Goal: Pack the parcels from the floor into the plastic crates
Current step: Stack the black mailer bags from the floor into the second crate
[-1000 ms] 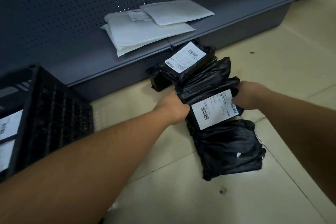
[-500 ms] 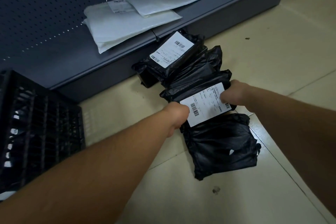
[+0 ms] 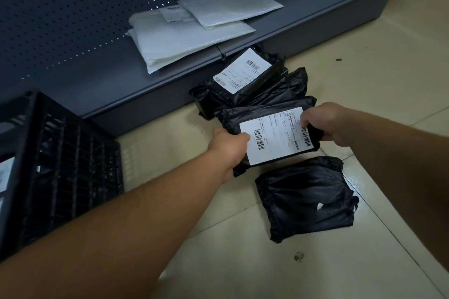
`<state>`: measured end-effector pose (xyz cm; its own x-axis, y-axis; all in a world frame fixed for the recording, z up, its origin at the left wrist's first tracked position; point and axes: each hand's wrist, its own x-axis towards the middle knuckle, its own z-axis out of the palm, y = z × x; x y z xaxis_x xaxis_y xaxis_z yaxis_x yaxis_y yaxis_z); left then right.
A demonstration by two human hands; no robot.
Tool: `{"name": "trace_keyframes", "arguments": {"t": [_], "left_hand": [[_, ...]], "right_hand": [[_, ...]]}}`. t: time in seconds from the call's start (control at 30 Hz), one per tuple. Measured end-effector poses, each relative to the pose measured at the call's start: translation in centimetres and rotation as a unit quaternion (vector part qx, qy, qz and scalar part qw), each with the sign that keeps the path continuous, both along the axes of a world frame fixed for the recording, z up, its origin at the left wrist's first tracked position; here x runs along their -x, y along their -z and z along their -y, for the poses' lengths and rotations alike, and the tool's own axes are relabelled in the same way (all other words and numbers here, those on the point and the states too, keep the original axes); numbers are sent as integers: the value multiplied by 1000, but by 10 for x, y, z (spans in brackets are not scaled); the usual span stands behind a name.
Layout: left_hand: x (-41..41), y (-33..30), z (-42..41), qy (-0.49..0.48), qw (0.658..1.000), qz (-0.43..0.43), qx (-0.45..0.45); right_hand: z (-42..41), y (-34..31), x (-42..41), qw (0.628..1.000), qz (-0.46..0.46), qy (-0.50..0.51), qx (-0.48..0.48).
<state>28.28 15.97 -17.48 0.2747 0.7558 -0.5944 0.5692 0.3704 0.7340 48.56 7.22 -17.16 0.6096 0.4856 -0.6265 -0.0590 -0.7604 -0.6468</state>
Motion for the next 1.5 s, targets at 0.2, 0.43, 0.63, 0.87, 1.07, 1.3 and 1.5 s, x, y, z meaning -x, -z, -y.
{"name": "trace_keyframes", "arguments": {"t": [0.2, 0.43, 0.63, 0.87, 1.07, 1.3, 1.5], "left_hand": [[36, -19, -19, -17, 999, 17, -36], [94, -49, -54, -14, 997, 52, -50], [155, -86, -85, -17, 994, 109, -21], [218, -121, -118, -22, 990, 131, -39], [275, -148, -140, -36, 989, 124, -76], [359, -161, -153, -88, 981, 148, -86], [434, -150, -162, -159, 971, 165, -71]], "right_hand": [[-16, -26, 20, 999, -27, -4, -47], [-38, -56, 56, 992, -61, -24, -107], [-65, -72, 102, 980, -83, -34, -176], [-107, -93, 162, 966, -106, -52, -229], [-135, -101, 218, 951, -113, -67, -279], [-155, -120, 297, 933, -107, -133, -316], [-171, -132, 361, 925, -87, -192, -315]]}}
